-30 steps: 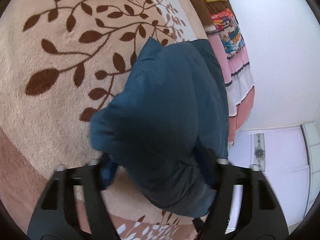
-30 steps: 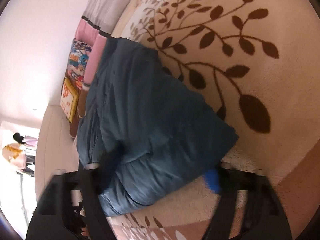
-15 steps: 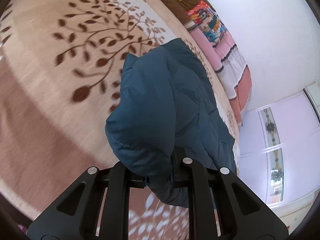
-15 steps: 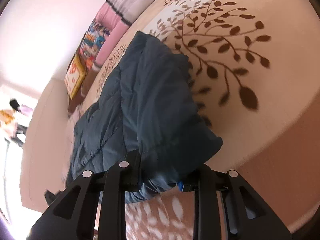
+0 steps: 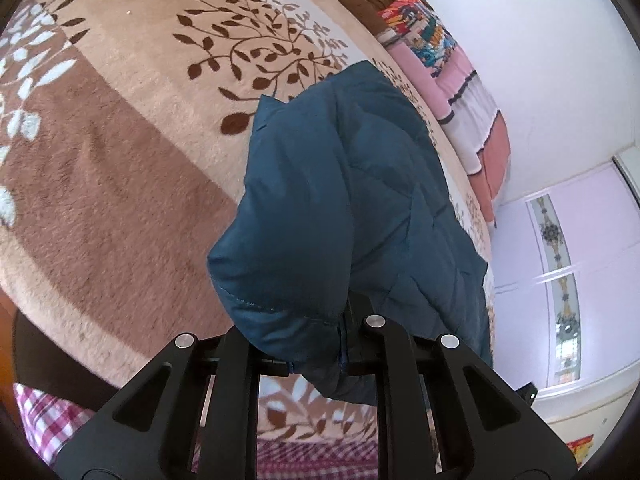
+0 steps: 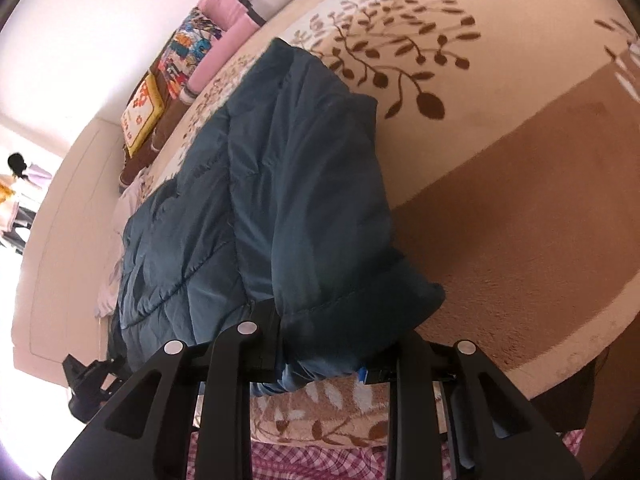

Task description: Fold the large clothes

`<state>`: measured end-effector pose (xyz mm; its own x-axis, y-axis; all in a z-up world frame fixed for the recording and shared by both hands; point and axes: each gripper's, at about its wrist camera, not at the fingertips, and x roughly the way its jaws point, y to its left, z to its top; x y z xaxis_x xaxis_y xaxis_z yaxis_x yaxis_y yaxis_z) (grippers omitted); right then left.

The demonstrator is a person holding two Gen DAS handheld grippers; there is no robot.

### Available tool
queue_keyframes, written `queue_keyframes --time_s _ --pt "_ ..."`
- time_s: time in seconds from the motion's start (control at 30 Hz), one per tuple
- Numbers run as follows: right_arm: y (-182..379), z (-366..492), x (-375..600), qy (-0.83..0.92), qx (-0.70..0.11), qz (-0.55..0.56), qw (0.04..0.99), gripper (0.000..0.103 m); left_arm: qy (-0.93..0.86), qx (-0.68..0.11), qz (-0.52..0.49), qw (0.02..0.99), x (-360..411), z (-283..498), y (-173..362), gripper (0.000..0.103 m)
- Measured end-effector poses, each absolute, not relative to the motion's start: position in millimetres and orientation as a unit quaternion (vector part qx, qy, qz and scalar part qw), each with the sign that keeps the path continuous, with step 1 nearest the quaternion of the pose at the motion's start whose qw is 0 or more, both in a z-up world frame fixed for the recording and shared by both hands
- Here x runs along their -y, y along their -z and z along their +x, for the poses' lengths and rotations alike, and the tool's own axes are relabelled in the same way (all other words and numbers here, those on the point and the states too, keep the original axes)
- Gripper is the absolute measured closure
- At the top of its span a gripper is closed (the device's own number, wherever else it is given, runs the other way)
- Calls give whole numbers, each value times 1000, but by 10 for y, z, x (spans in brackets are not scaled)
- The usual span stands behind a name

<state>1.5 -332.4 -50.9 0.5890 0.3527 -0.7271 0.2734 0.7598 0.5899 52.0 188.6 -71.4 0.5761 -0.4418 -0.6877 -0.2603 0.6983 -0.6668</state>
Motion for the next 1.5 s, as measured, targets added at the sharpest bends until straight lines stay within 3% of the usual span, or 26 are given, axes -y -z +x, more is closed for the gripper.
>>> queue_keyframes --time_s 0.13,0.2,0.33,0.47,0.73,0.87,0.97,1.2,1.37,1.5 --pt "613 -37 3334 -21 -459 347 818 77 53 -465 -365 805 -1859 436 775 86" --pt "653 -29 3332 -13 -464 347 815 74 42 -472 -352 807 -1828 461 790 80" --pt "656 -11 3362 12 -478 346 807 54 28 -490 -335 804 -1810 501 773 66" --pt "581 -137 3395 22 -482 335 809 42 21 -498 -342 796 -1897 447 761 56" --pt "125 -514 3691 90 -432 289 850 43 0 -475 -331 815 -2037 197 508 54" --pt "-149 -325 3544 38 -414 257 873 62 23 -450 -294 843 -1934 235 216 54" --pt "-240 -27 3163 -40 -420 222 879 67 34 -445 -268 854 -1789 339 92 54" --pt "-211 684 2405 -104 -430 106 891 69 -38 -415 -182 891 -1700 427 -97 54" --pt "9 1188 2552 -69 -456 123 879 69 -45 -377 -145 914 -1636 468 -372 54" --pt "80 1415 2624 -58 -467 136 872 69 62 -408 -132 901 -1236 820 -385 54"
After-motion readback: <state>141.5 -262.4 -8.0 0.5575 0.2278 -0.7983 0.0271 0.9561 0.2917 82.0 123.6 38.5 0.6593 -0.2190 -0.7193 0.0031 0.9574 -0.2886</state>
